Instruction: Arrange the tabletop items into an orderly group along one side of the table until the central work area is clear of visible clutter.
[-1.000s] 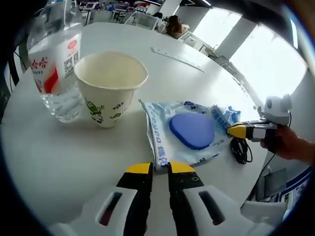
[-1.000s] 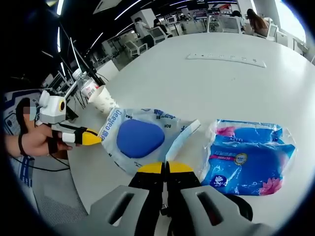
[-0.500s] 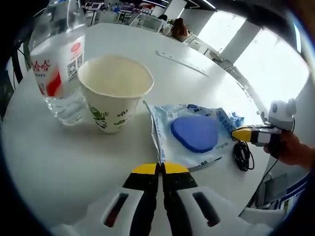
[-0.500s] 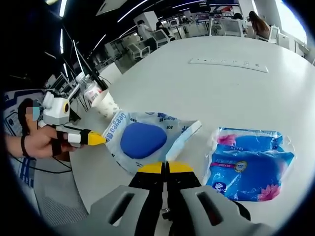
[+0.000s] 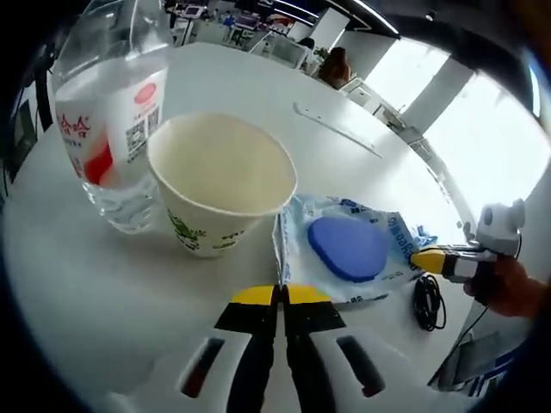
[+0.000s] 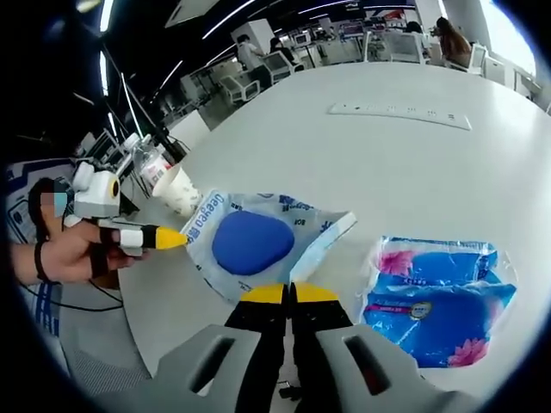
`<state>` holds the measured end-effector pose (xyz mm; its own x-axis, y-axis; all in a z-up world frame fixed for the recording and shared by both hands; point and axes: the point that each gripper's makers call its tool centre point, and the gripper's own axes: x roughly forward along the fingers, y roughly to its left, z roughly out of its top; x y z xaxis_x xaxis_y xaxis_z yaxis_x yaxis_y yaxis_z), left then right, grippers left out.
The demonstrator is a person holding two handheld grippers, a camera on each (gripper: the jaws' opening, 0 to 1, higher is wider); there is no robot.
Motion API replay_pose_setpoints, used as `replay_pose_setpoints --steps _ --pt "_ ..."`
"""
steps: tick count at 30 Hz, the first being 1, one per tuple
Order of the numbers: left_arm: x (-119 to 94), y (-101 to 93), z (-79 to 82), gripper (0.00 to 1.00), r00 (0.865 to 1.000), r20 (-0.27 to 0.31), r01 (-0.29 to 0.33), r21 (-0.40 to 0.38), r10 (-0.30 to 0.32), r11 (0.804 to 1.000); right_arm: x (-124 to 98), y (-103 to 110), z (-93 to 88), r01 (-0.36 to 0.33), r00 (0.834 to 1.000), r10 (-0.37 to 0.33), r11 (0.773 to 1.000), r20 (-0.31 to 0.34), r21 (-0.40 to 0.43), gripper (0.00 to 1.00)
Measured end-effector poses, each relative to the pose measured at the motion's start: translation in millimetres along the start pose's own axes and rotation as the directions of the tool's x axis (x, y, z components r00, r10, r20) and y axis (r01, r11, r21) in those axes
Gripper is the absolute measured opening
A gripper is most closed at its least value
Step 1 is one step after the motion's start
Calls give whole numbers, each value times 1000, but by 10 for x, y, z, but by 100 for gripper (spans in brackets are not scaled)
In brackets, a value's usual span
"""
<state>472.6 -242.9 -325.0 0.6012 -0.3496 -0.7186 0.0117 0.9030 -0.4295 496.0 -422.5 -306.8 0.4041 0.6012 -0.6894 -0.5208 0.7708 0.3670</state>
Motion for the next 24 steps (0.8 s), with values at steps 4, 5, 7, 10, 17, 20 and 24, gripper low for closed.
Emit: replay_pose_setpoints --steps 4,5,7,10,17,20,24 --pt "6 17 13 0 1000 5 -4 -5 4 1000 29 -6 -25 -1 1000 2 1000 -6 8 0" --pt "-2 16 18 0 1000 8 -4 -7 4 1000 41 -5 -42 -3 1000 3 1000 -11 6 0" --pt "11 34 15 0 1000 6 -1 -6 1 1000 53 -3 -66 -1 1000 1 1000 -18 6 0" --pt "7 40 9 1 1000 4 0 -7 0 1000 67 -24 -94 2 1000 -2 1000 -29 -2 0" --pt "-8 70 18 6 1000 8 -19 21 18 1000 53 -40 -117 1 999 -1 1000 -36 2 1" --pt "-24 84 24 11 1000 6 -25 26 25 999 51 -48 -126 1 999 -1 1000 -39 2 2" --pt "-49 115 40 11 999 8 -31 26 31 999 43 -56 -116 4 999 -4 1000 -35 0 3"
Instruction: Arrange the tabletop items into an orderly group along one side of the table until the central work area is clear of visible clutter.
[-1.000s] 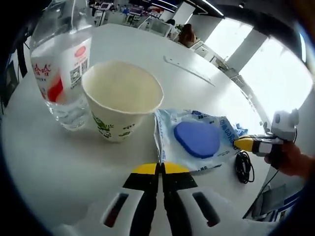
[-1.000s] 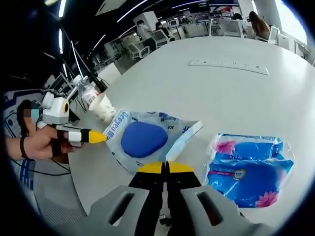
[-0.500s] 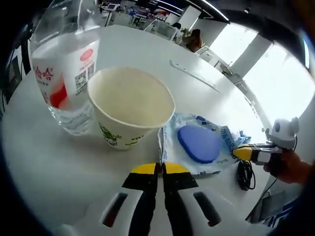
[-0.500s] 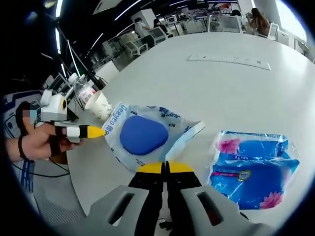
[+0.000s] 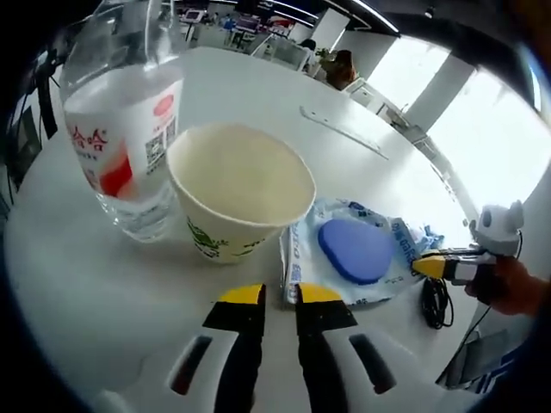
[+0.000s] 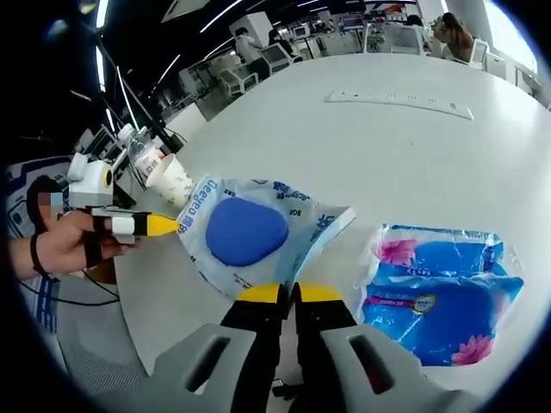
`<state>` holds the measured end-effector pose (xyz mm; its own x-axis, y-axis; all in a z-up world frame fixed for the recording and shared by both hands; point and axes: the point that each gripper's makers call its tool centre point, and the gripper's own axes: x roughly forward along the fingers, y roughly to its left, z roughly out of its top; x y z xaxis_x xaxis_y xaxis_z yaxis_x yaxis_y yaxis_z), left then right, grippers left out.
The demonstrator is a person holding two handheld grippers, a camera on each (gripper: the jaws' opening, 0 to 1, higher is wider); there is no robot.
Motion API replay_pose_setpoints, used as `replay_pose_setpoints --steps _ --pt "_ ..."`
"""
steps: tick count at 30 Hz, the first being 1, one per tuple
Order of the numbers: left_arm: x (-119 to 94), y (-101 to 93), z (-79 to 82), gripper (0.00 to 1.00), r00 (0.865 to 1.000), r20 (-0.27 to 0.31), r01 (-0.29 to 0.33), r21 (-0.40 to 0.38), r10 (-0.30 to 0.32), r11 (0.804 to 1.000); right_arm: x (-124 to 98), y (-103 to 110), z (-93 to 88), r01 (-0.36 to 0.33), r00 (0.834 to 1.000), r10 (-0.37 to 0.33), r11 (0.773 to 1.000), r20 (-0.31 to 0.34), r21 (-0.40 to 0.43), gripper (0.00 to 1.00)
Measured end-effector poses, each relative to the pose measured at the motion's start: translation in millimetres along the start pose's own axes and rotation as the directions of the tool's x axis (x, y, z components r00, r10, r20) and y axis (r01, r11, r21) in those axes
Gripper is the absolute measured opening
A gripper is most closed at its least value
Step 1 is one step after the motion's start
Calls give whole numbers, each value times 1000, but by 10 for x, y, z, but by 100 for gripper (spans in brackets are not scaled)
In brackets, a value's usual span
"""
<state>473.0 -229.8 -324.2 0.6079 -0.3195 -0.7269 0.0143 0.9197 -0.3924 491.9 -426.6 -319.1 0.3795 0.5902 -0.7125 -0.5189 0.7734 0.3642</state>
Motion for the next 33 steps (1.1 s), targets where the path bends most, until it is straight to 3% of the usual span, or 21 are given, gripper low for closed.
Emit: replay_pose_setpoints --steps 22,33 --pt "-287 -20 -127 13 1000 5 4 39 -4 999 -174 10 -38 14 1000 -14 1000 26 -10 6" --pt "-443 -4 -167 14 1000 12 14 67 -15 998 -366 -39 -113 39 998 -39 999 46 -2 6"
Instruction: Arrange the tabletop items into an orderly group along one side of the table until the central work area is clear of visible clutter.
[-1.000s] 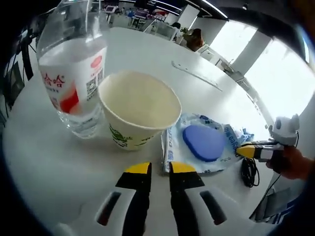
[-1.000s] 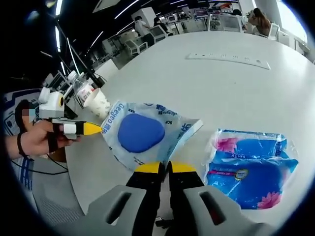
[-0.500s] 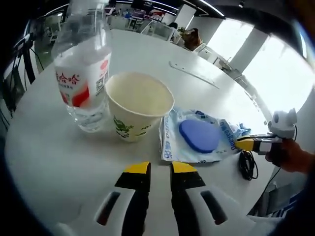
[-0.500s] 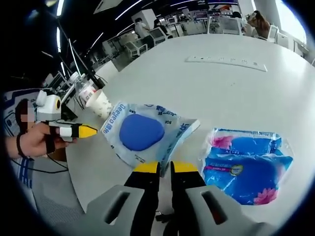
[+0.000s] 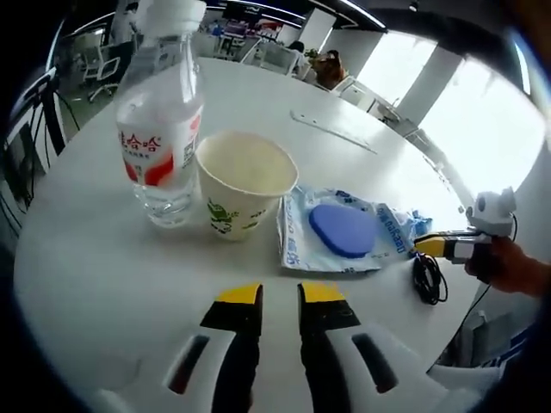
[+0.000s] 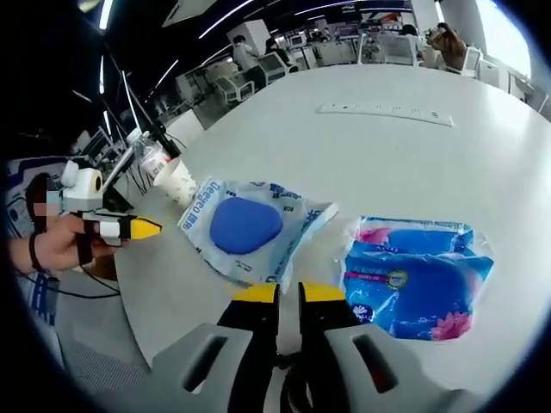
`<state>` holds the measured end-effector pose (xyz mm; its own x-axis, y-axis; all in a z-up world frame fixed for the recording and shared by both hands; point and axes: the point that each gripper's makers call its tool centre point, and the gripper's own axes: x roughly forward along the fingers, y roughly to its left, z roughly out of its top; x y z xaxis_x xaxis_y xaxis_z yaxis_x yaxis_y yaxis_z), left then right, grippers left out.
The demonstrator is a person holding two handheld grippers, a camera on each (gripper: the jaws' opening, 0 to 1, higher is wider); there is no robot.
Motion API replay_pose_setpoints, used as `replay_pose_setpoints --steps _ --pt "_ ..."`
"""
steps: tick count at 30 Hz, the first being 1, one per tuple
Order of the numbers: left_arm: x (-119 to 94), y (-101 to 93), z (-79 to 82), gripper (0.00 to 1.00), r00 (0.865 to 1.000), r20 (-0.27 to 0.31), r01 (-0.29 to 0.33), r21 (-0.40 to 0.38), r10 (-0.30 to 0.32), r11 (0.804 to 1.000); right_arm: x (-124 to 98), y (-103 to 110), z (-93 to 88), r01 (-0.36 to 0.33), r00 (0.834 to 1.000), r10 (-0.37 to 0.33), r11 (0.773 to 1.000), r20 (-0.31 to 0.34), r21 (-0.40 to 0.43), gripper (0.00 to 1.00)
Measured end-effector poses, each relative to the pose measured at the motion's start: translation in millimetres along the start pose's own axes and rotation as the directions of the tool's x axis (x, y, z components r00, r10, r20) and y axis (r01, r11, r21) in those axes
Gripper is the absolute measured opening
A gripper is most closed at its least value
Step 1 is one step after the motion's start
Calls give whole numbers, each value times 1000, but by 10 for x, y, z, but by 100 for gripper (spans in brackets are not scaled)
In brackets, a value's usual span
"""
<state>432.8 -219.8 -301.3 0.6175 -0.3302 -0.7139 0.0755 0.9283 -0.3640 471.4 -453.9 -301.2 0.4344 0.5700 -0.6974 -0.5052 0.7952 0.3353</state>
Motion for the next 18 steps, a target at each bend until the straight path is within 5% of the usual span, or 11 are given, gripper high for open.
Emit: replay_pose_setpoints --steps 18 --pt "-325 96 -50 16 1000 16 9 60 -10 998 -385 -242 -163 84 995 -86 996 51 36 5"
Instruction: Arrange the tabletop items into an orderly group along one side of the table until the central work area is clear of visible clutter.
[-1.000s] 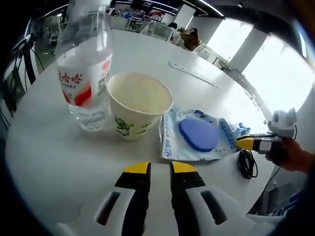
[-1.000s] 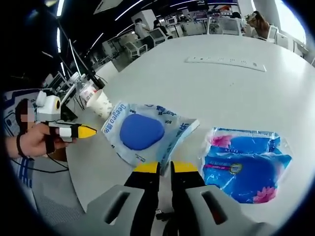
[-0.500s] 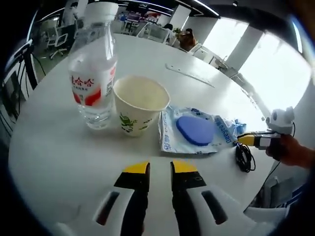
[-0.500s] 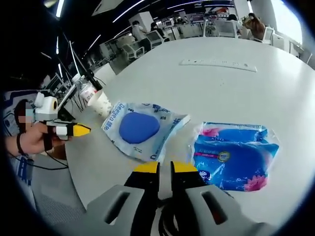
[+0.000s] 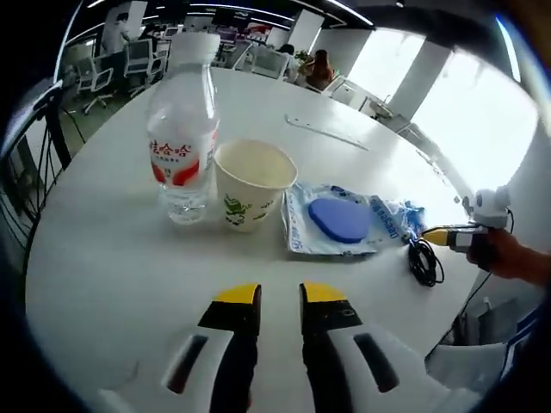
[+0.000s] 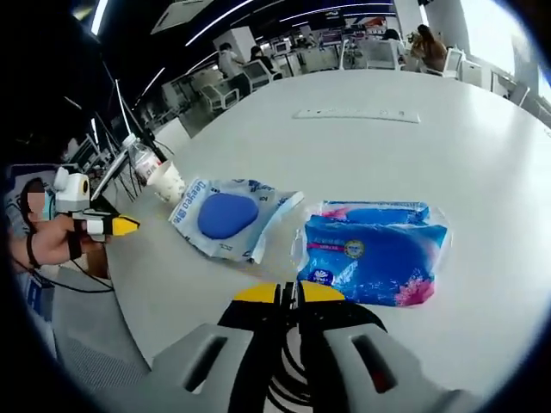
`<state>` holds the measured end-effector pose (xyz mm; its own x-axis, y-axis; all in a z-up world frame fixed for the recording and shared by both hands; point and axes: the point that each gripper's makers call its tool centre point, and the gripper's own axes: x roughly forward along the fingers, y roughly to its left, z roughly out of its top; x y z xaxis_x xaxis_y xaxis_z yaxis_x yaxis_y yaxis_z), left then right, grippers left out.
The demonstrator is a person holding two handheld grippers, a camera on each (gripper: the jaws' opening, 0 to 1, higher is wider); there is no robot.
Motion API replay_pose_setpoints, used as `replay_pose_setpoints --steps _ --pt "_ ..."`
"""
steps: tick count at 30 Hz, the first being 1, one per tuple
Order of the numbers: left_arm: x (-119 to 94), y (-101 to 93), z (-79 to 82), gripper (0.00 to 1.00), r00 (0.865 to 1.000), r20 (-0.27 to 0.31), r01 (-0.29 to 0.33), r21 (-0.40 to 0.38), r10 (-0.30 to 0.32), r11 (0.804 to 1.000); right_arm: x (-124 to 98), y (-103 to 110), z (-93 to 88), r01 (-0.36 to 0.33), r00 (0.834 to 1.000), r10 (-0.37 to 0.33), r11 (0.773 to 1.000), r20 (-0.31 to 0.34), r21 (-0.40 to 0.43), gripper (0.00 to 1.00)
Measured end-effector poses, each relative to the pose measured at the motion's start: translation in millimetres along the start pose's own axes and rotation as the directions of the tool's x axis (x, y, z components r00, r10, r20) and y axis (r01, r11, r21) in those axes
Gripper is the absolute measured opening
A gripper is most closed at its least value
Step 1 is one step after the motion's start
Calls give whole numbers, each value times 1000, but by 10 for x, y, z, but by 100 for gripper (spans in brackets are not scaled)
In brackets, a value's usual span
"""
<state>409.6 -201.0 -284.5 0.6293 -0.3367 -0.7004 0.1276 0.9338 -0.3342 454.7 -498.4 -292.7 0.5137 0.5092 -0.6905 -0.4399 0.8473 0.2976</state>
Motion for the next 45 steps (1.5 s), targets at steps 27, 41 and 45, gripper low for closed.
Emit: replay_pose_setpoints --steps 27,41,45 --pt "-377 -141 -57 22 999 13 42 58 -43 997 -252 -480 -381 112 993 -112 994 -39 -12 17" --pt "-531 -61 -248 26 999 -25 44 98 -42 994 -225 -538 -405 139 988 -142 989 -57 -55 12" --pt "-572 -23 -238 26 999 -22 35 103 -33 994 -200 -551 -404 144 987 -148 988 -70 -60 16"
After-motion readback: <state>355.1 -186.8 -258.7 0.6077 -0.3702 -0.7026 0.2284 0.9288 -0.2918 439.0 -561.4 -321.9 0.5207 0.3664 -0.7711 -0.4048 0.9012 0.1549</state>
